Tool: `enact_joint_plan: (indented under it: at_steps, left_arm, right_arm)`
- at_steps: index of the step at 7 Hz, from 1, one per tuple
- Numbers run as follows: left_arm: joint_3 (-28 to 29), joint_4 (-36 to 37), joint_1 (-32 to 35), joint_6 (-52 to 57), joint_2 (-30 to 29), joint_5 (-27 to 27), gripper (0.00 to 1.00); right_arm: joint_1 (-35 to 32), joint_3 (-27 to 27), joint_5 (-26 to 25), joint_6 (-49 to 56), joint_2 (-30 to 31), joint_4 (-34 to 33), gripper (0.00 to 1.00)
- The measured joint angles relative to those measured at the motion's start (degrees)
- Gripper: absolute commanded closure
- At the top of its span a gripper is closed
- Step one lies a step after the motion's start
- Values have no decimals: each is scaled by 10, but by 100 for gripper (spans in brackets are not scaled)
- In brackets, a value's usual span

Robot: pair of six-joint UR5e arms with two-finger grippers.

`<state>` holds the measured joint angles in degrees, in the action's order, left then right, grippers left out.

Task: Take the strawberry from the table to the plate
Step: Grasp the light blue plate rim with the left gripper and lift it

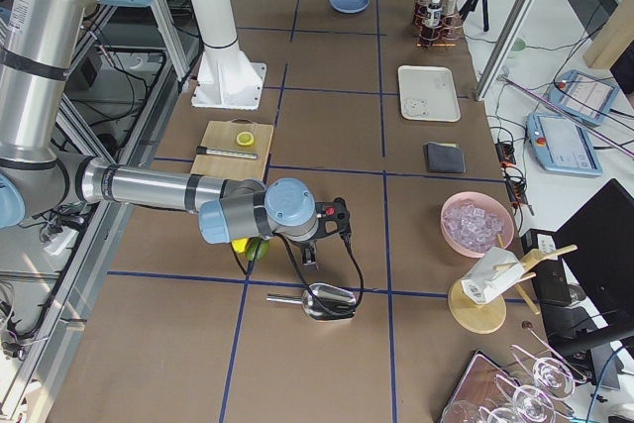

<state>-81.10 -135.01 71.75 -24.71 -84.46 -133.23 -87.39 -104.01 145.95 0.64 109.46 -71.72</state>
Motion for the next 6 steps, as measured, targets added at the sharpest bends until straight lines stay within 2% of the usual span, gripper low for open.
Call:
enact_joint_plan:
  at_steps: [1,2,3,5,6]
  left_arm:
    - [19,-2,-25,-9,-17,2,14]
    - [28,-2,-42,-13,-24,3,30]
    - [31,-2,-53,-14,-26,3,52]
    - [35,-2,-60,-15,-27,4,55]
    - [37,-2,-63,-15,-27,4,89]
  right_arm:
    - [2,0,0,0,0,0,0]
    - [5,0,0,0,-1,0,0]
    - [8,0,0,0,-1,0,0]
    - [10,0,0,-1,-2,0,0]
    - [11,0,0,-1,-3,0,0]
